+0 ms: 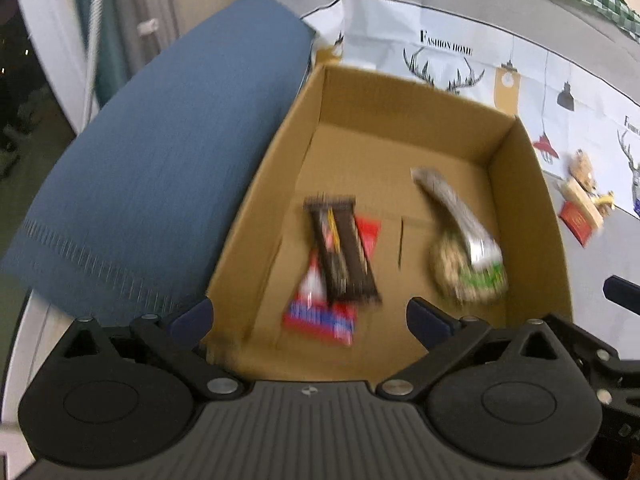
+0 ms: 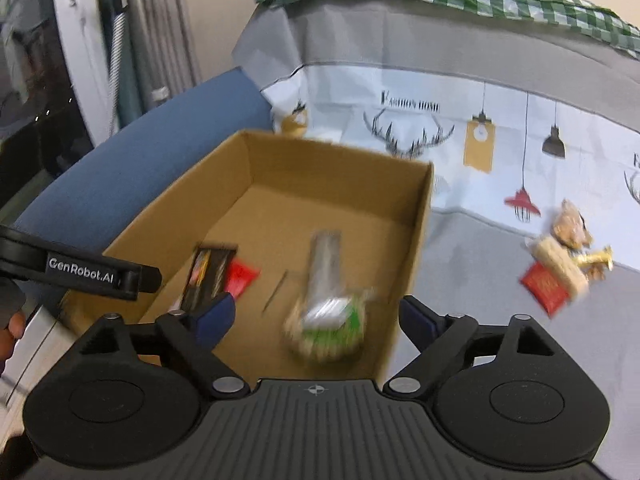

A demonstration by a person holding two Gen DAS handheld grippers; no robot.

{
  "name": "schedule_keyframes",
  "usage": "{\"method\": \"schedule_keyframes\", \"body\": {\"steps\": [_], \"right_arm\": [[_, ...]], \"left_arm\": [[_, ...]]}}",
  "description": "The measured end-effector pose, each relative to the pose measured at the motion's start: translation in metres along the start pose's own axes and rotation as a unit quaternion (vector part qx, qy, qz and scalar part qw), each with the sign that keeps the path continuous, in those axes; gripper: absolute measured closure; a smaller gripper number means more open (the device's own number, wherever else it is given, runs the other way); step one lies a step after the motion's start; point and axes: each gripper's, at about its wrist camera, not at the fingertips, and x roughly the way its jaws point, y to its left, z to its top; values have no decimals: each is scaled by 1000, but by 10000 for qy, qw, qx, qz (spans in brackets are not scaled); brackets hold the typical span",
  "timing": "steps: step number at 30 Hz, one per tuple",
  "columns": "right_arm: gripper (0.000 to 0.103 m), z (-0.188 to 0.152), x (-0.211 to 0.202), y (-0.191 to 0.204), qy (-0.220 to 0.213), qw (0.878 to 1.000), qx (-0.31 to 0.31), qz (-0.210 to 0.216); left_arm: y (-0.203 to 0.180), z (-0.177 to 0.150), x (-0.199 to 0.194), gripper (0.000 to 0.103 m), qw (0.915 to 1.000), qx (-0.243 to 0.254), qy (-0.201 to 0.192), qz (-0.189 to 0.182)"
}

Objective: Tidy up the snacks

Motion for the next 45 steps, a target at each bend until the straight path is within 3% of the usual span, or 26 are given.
{"method": "schedule_keyframes", "body": {"steps": [5, 14, 18, 33, 45], "right_arm": [[8, -29, -55, 11, -1, 9999, -38, 96], [4, -58, -133, 25, -705, 9969, -322, -136], [3, -67, -153, 24, -854, 9957, -348, -90], [1, -82, -197, 20, -1342, 9906, -265, -92], [1, -84, -199, 22, -1378, 9901, -241, -89]], "left_arm": [[-4, -40, -42, 0, 10000, -76, -38, -1], [-26, -84, -100, 0, 9989, -57, -450, -98], [-41, -96, -118, 0, 9979, 198, -606, -147], [-55, -109, -149, 0, 9943, 442, -957, -128], [-56, -108, -150, 0, 9945, 467, -934, -112]]}}
